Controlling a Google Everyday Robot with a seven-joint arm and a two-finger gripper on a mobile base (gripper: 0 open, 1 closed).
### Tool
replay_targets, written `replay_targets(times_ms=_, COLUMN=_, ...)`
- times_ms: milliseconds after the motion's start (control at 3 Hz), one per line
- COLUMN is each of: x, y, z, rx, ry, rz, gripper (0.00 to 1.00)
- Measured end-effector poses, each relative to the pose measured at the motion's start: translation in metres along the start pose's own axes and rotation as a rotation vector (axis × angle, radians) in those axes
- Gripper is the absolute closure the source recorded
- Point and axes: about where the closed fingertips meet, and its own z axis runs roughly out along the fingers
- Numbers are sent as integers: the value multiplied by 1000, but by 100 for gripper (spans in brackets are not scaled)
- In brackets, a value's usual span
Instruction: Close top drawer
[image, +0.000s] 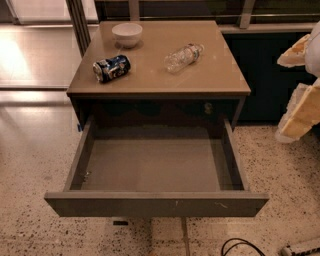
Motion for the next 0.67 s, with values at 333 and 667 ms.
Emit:
replay_targets(times_ms=333, x=-2, y=13, z=-5, rx=21, ry=-28, rz=-7, gripper=42)
replay_targets(times_ms=667, x=-1, y=36, z=7, rx=15, ry=-49, rz=-14, gripper=73)
